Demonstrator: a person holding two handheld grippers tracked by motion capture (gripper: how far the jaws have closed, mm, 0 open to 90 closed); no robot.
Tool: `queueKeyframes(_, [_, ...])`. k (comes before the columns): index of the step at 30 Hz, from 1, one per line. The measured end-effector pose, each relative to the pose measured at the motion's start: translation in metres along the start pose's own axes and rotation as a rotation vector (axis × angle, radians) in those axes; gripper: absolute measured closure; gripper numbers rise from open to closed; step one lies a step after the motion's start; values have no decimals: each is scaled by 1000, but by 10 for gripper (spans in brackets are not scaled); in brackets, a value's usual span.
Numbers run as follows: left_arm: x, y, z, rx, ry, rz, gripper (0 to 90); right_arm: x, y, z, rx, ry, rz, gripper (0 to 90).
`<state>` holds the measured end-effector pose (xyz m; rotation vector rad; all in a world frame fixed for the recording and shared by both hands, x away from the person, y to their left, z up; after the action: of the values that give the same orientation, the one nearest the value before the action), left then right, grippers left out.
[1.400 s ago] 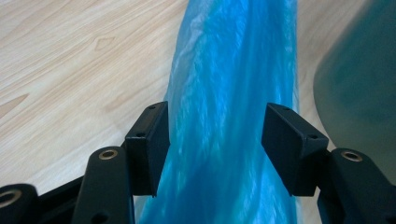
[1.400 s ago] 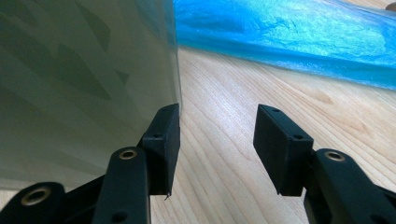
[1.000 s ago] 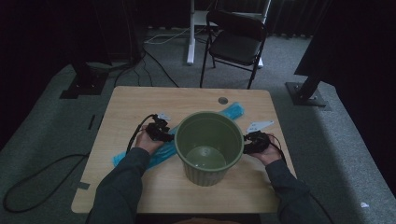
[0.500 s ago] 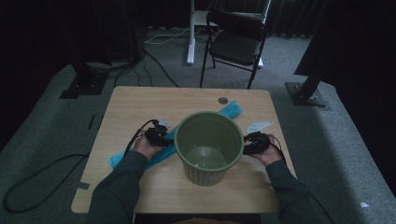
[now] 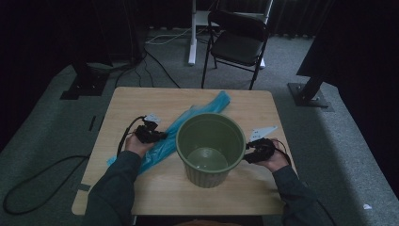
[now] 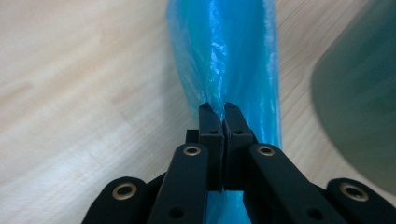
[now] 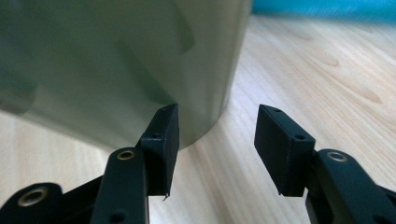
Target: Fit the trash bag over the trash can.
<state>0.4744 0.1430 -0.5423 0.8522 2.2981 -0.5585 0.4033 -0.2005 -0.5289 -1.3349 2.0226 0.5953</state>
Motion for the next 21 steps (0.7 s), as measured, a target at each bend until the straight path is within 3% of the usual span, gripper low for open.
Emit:
queueKeyframes(4, [-17, -3, -22, 7, -55, 30, 886, 1, 7, -5, -23, -7, -7, 475])
queueKeyframes(8, [-33, -6, -37, 34, -110, 36, 887, 2, 13, -6, -53, -6, -17, 473])
queueKeyframes(11, [-50, -12, -51, 107, -159, 50, 887, 1, 14, -4, -62, -8, -17, 472])
queueKeyframes(21, [-83, -24, -77, 208, -217, 87, 887, -2, 13, 7, -63, -9, -8, 472])
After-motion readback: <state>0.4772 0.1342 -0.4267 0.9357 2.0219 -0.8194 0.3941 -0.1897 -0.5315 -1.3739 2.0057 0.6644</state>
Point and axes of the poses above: each handheld gripper's, and its own axes: z roughly forward along the jaws, x roughly out of its underside, y roughly to its left, the point moved 8 cm from there along z, roughly forward along the jaws, and after that the axes turned 5 degrees about -z, right-handed, at the moved point
